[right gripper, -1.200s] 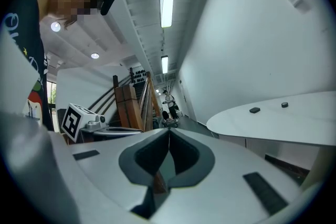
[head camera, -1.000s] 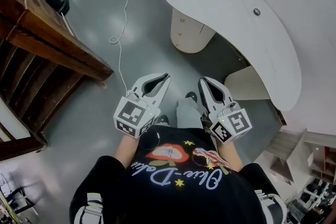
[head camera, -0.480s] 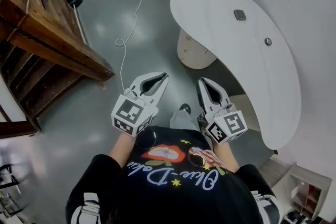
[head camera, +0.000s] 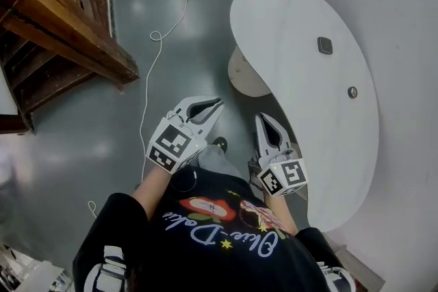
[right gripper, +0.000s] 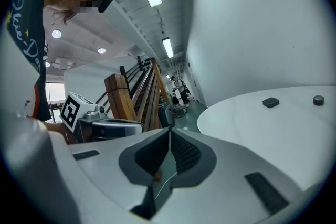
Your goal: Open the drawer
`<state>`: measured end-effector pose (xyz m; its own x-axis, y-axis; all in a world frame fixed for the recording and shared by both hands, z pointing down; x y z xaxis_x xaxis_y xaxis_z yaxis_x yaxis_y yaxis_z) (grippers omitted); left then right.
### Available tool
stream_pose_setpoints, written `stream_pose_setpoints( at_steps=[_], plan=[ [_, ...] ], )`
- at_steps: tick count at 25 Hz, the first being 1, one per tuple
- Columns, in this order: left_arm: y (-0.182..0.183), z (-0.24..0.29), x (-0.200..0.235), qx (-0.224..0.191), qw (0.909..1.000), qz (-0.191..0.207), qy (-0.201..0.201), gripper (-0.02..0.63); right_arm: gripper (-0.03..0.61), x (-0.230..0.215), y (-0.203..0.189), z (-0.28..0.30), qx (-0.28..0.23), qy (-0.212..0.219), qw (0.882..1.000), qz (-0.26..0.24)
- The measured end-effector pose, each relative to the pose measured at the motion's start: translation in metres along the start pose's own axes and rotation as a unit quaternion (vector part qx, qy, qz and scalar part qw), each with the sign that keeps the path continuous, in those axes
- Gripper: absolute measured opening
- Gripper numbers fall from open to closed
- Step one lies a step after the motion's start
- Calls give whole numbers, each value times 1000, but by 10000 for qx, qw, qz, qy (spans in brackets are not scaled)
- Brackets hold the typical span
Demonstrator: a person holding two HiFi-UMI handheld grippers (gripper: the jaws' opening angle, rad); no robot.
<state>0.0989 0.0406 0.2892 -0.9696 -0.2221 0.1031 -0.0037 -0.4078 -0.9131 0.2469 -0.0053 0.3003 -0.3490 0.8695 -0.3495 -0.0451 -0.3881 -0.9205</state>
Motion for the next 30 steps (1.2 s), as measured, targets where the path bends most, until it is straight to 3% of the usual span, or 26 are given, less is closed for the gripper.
stream_pose_setpoints(
  at_steps=[10, 15, 18, 30],
  plan=[
    [-45, 66, 35, 461, 9986, -102, 219, 12, 2, -38, -44, 46, 575, 230, 9977, 275],
    [-62, 105, 75, 173, 9991, -289, 276, 12, 2, -69, -64, 78, 392, -309, 9986, 153],
    [-80, 128, 92, 286, 9990, -262, 243, 12, 2, -84, -82, 95, 334, -543, 9976, 268],
    [-148, 225, 119, 479, 9977, -462, -154, 42, 2, -113, -149, 141, 733, -649, 9942, 448]
  ],
)
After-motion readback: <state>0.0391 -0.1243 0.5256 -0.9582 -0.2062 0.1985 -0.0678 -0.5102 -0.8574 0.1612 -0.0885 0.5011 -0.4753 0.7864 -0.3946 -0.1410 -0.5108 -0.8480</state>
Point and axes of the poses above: the fingertips, and each gripper's own axes: z forward along the fingers, x to its left, y out of its top, the point moved 5 cm from there along -z, backward along the fingers, and after that the axes turned 9 degrees about y, right-handed, at the moved point
